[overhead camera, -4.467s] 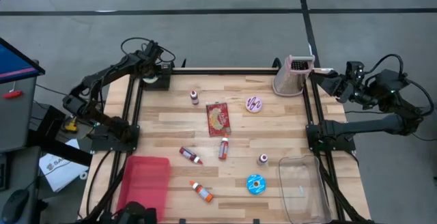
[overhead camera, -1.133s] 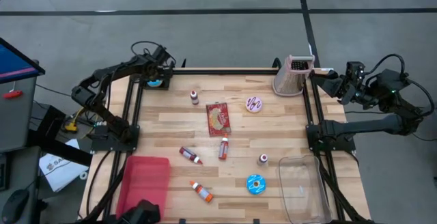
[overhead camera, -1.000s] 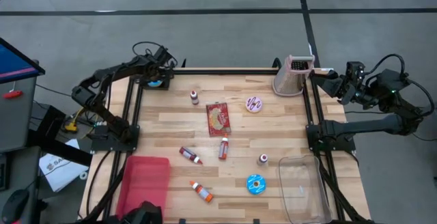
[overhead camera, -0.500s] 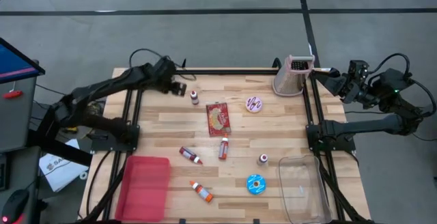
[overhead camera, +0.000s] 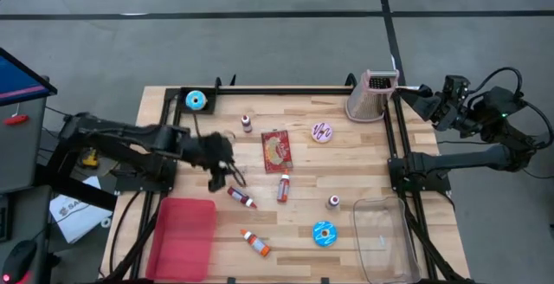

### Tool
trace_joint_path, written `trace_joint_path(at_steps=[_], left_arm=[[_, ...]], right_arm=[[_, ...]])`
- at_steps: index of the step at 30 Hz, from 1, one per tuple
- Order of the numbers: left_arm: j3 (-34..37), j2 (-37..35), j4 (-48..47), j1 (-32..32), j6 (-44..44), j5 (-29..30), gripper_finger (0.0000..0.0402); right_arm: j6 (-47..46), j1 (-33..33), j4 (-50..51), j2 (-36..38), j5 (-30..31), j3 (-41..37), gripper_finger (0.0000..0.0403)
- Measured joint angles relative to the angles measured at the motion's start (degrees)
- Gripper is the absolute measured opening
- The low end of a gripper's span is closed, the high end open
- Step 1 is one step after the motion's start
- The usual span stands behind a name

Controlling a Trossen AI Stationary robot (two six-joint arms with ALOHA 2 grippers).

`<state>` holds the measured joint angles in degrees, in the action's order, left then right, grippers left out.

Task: Pick & Place Food Item
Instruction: Put the purple donut into the black bin

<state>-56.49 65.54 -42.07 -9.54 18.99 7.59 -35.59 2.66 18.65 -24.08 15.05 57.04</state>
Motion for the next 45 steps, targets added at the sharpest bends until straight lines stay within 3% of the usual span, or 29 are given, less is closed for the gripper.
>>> trace_joint_path(at_steps=[3, 7, 14, 16, 21, 23, 31, 35, 38, 45], left_arm=[[0.04, 4.04, 1.24, -3.22, -0.6, -0.04, 0.0163], [0.04, 7.09, 4.0, -4.2, 1.85, 2.28, 0.0163], [0.04, 3.6, 4.09, -4.52, 2.56, 7.57, 0.0163], [0.04, 1.4, 3.52, -4.52, 1.57, 9.25, 0.0163], [0.02, -3.65, 3.35, -4.5, -1.16, 13.89, 0.0163], [0.02, -5.22, 3.05, -4.33, -2.77, 15.39, 0.0163], [0.02, -7.22, -1.05, -4.2, -7.59, 18.81, 0.0163], [0.02, -7.3, -4.54, -4.48, -5.98, 19.38, 0.0163], [0.02, -7.33, -6.44, -4.48, -5.14, 19.41, 0.0163], [0.02, -7.32, -10.36, -4.51, -5.11, 19.41, 0.0163]], right_arm=[[-1.81, -0.18, -0.06, -0.55, -0.72, 0.0, 0.0179], [-6.05, -2.12, -1.55, -3.15, -6.7, 0.09, 0.0179], [-7.23, -11.86, -13.53, -15.48, -11.37, 0.6, 0.0179], [-6.09, -14.19, -9.47, -18.95, -9.23, 2.58, 0.0179], [-5.99, -16.23, 16.8, -27.85, 0.86, 11.61, 0.0179], [-3.86, -16.57, 22.49, -31.76, 3.28, 14.7, 0.0179], [15.5, -14.92, 28.16, -46.17, 3.26, 19.59, 0.0189], [16.97, -12.39, 37.53, -52.04, 2.75, 19.66, 0.0197], [20.39, -9.27, 42.24, -55.54, 1.34, 19.57, 0.0203], [29.2, 2.23, 39.54, -60.04, -5.94, 19.63, 0.0221]])
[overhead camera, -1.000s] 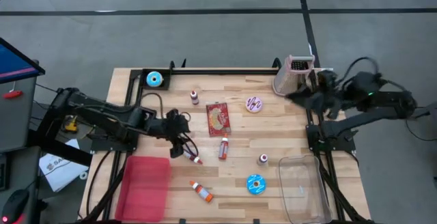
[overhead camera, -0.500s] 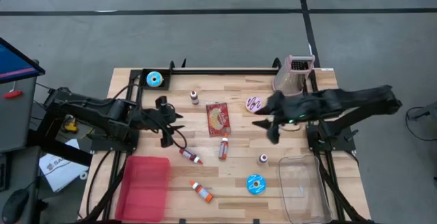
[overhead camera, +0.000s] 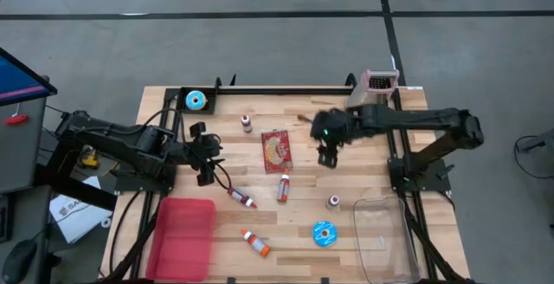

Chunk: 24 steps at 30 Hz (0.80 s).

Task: Pick & Place Food Item
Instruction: Put the purple donut into the black bin

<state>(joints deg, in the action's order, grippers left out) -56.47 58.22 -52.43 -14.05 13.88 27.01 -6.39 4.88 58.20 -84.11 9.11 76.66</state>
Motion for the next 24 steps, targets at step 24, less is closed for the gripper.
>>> trace_joint_path(at_steps=[24], left_arm=[[8.24, -2.36, 9.86, -6.98, 18.07, 2.78, 0.0163]], right_arm=[[-24.93, 24.96, -9.13, -1.13, -7.72, -15.61, 0.0236]])
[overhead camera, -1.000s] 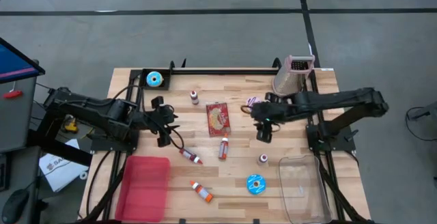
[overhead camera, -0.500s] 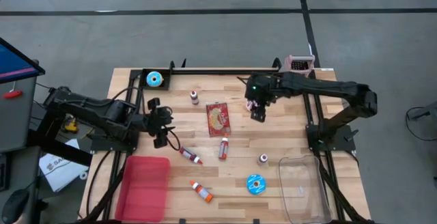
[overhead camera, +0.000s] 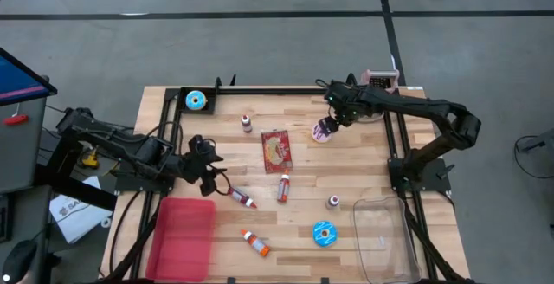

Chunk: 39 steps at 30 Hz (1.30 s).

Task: Pick & Place Food Item
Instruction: Put the purple donut into the black bin

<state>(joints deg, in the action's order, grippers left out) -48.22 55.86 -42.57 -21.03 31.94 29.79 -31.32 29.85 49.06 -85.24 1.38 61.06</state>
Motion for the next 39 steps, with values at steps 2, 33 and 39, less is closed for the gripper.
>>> trace_joint_path(at_steps=[2, 33, 39], left_arm=[[0.04, 0.0, 1.7, -0.01, -0.02, 0.21, 0.0163], [0.13, 0.0, 6.75, 0.06, -2.82, 3.69, 0.0163], [0.13, 0.0, 7.12, 0.05, -1.65, 3.68, 0.0163]], right_arm=[[-5.81, -0.05, 0.02, -0.41, 0.03, -0.02, 0.0236], [-29.61, -3.35, -8.55, -8.97, 1.12, -3.88, 0.0235], [-29.36, -3.7, -8.92, -9.76, 2.0, -3.74, 0.0235]])
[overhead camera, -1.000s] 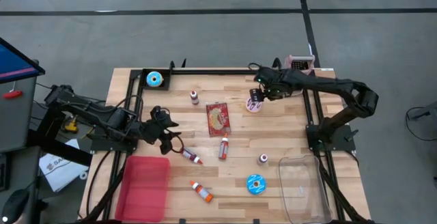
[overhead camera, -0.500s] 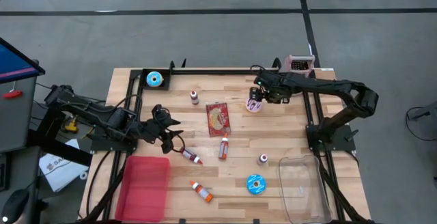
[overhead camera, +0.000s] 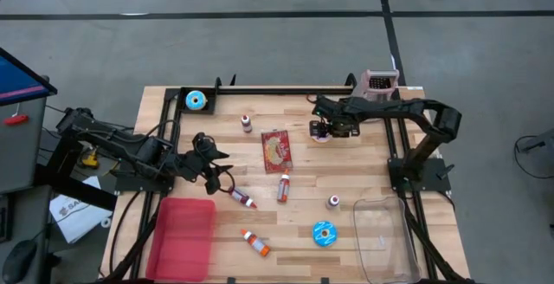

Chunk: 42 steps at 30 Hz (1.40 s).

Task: Pick & Place Food Item
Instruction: Put the purple donut into the black bin

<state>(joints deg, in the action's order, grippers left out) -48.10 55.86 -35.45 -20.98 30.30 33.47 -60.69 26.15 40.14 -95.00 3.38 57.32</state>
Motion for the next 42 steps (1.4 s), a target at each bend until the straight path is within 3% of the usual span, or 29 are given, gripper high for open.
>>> trace_joint_path(at_steps=[10, 42], left_arm=[[0.0, 0.0, -0.01, 0.0, 0.16, -0.11, 0.0163], [0.0, 0.0, -0.05, -0.01, 0.68, -1.72, 0.0163]], right_arm=[[-0.37, 2.97, -1.14, 0.02, 1.16, 0.0, 0.0235], [0.68, 3.19, -2.7, -3.21, -2.04, -0.63, 0.0235]])
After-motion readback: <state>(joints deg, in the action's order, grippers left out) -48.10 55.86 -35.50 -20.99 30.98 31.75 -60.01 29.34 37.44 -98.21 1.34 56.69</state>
